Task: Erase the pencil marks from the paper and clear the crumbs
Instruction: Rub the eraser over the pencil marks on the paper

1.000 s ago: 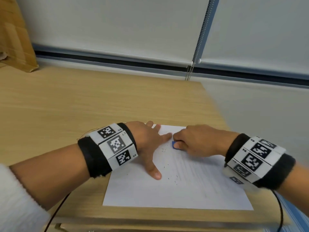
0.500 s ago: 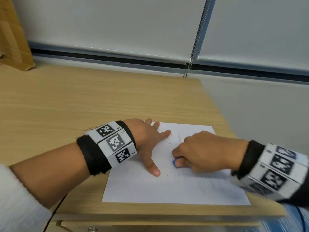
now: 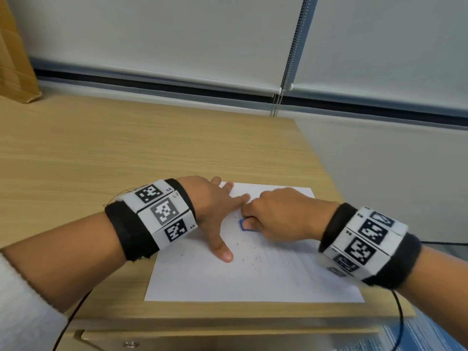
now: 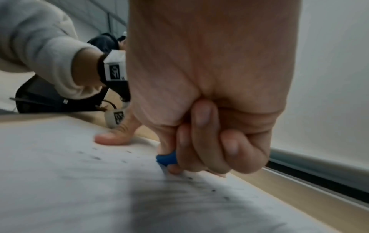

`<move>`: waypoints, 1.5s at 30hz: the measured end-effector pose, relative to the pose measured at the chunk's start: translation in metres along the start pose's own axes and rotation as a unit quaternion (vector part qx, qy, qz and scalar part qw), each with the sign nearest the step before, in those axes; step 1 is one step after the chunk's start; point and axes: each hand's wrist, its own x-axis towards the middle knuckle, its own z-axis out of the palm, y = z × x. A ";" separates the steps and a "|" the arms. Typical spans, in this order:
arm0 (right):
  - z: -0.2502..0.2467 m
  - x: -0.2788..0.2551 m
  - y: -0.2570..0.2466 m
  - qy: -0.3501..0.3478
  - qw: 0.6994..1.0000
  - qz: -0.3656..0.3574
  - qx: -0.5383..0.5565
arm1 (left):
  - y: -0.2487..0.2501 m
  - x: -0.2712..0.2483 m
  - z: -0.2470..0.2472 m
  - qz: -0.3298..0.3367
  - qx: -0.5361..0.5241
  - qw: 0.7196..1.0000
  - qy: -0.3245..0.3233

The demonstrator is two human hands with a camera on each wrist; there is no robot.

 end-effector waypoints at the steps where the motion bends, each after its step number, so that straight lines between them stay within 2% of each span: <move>1: 0.003 -0.005 -0.001 -0.008 1.000 -0.007 0.010 | 0.001 0.000 -0.001 -0.001 0.001 1.000 -0.002; 4: 0.010 -0.032 -0.009 -0.042 0.998 -0.052 0.010 | 0.002 -0.001 -0.002 -0.003 -0.002 1.000 -0.010; 6: 0.006 -0.034 -0.012 -0.040 0.995 -0.075 -0.047 | 0.001 -0.002 -0.002 -0.003 -0.005 1.000 -0.012; 10: 0.002 -0.018 -0.004 0.006 0.997 -0.032 -0.067 | 0.000 0.000 -0.001 -0.002 -0.003 1.000 -0.009; 15: 0.015 -0.048 -0.011 -0.042 0.997 -0.057 -0.044 | 0.000 -0.001 -0.001 0.001 -0.008 1.000 -0.007; 21: 0.011 -0.034 -0.004 -0.001 0.999 -0.019 -0.048 | 0.000 -0.002 -0.001 0.004 0.002 1.000 -0.007; 27: 0.011 -0.051 -0.011 -0.040 0.996 -0.057 -0.051 | 0.001 -0.001 -0.001 0.001 -0.014 1.000 -0.011; 36: -0.008 0.025 0.038 -0.021 0.998 0.062 -0.016 | 0.000 -0.003 -0.001 -0.002 -0.002 1.000 -0.003; 40: 0.002 0.012 0.030 0.000 1.000 0.019 -0.015 | 0.000 0.002 -0.002 -0.006 -0.006 1.000 -0.006; 43: 0.011 -0.018 0.016 -0.041 0.999 -0.028 -0.003 | 0.000 0.005 -0.002 -0.006 0.001 1.000 -0.008; 45: 0.007 -0.021 0.013 -0.065 0.997 -0.030 -0.009 | 0.000 0.005 -0.002 -0.007 0.004 1.000 -0.008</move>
